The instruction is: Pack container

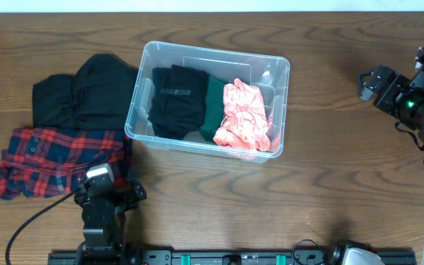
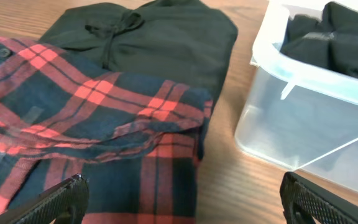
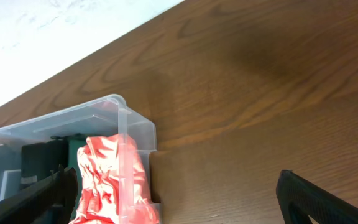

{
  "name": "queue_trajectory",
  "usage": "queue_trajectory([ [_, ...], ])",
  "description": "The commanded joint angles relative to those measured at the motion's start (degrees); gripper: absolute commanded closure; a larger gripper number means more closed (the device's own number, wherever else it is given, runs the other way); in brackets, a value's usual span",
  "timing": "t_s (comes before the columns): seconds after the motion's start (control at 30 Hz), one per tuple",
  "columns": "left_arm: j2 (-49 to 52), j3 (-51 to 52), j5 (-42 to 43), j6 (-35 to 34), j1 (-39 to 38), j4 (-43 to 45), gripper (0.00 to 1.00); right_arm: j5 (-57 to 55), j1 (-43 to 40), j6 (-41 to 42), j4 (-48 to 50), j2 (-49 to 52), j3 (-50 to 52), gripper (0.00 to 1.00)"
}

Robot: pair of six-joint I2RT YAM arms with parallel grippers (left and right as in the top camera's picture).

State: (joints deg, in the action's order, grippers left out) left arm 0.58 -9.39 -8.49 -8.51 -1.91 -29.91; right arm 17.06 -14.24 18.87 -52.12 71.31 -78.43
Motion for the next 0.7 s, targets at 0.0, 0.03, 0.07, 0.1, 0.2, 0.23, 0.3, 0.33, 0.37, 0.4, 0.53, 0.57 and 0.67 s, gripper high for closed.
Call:
queue_trajectory([
  [0.0,-0.37,0.55,2.54,-3.30,0.13,0.44,0.02,-0.20,-0.46,0.37,-0.20,-0.39,0.26,0.01],
  [0.03,-0.20,-0.33,2.49,-3.43,0.13,-0.42,0.02,-0.20,-0.46,0.37,-0.20,-0.39,0.26,0.01],
  [0.07,0.07,-1.27,2.49,-3.45,0.13,-1.18,0.02,-0.20,-0.46,0.37,-0.20,-0.39,0.26,0.01],
  [0.1,0.70,-3.06,2.43,-3.43,0.13,-2.34,0.02,-0.20,-0.48,0.37,-0.20,-0.39,0.26,0.01],
  [0.2,4.63,-10.05,0.00,-4.59,0.13,-5.97,0.02,-0.20,-0.48,0.37,-0.20,-0.39,0.26,0.01],
  [0.23,6.97,-13.35,-1.09,-5.46,0.13,-7.52,0.02,-0.20,-0.46,0.37,-0.20,-0.39,0.26,0.01],
  [0.3,12.02,-19.74,-1.86,-5.75,0.13,-10.60,0.02,-0.20,-0.48,0.37,-0.20,-0.39,0.26,0.01],
  [0.33,15.26,-23.69,-1.75,-5.79,0.13,-12.61,0.02,-0.20,-0.46,0.37,-0.20,-0.39,0.26,0.01],
  [0.37,17.97,-27.15,-0.46,-5.77,0.13,-13.92,0.02,-0.20,-0.46,0.37,-0.20,-0.39,0.26,0.01],
  [0.4,20.46,-30.62,1.86,-5.75,0.13,-14.88,0.02,-0.20,-0.46,0.37,-0.20,-0.39,0.26,0.01],
  [0.53,28.41,-42.99,4.87,-5.64,0.13,-16.68,0.02,-0.20,-0.46,0.37,-0.20,-0.39,0.26,0.01],
  [0.57,29.38,-44.81,3.93,-5.53,0.13,-16.74,0.02,-0.17,-0.46,0.37,-0.20,-0.39,0.26,0.01],
  [0.67,31.12,-48.85,-2.95,-8.13,0.26,-17.90,0.02,-0.20,-0.46,0.37,-0.20,-0.39,0.26,0.01],
])
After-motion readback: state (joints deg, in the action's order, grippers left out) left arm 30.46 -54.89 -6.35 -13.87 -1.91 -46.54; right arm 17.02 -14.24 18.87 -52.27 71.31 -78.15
